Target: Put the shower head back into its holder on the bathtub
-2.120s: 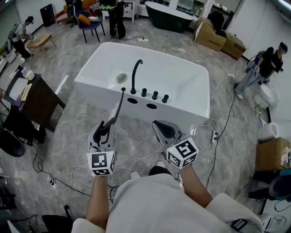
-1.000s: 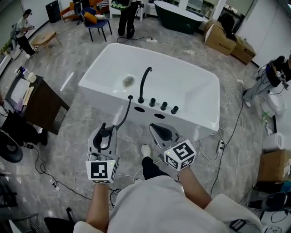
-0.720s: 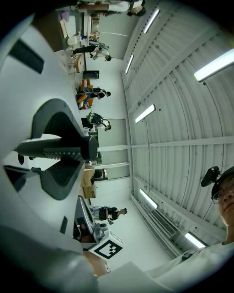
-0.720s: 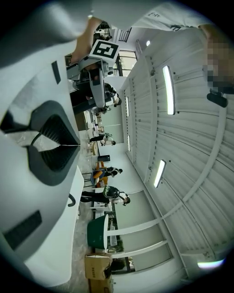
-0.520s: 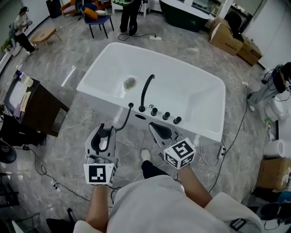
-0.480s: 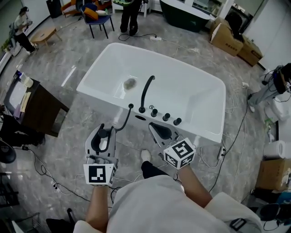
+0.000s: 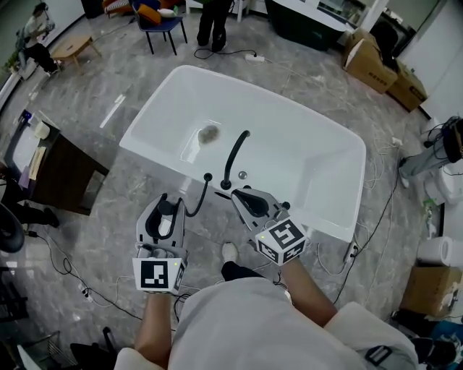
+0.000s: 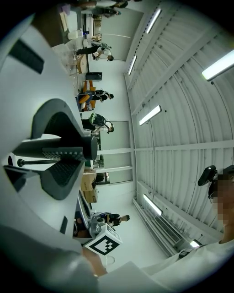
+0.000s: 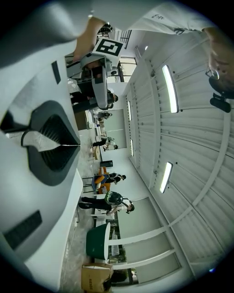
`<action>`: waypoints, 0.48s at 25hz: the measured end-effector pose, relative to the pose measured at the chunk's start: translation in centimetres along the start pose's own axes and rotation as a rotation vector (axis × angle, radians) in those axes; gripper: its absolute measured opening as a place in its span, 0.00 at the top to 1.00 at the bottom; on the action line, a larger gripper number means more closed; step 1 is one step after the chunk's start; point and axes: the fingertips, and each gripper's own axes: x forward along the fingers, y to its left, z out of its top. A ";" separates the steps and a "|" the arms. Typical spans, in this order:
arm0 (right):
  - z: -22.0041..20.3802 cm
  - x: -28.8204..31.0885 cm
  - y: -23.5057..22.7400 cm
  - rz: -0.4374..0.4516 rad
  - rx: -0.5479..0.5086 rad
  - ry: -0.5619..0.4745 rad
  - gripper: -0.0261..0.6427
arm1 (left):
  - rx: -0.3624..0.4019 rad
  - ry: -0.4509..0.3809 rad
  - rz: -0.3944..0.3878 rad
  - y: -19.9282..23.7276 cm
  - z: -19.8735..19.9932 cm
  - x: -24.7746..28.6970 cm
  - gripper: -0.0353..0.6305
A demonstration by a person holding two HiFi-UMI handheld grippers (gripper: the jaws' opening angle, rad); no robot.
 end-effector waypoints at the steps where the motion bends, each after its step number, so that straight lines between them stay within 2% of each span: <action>1: 0.0 0.3 -0.7 0.003 0.004 0.003 0.93 | 0.000 0.000 0.004 0.1 0.1 0.6 0.74; 12: -0.2 3.6 -5.3 0.037 0.007 0.027 0.93 | -0.011 -0.010 0.034 1.0 0.7 5.3 0.74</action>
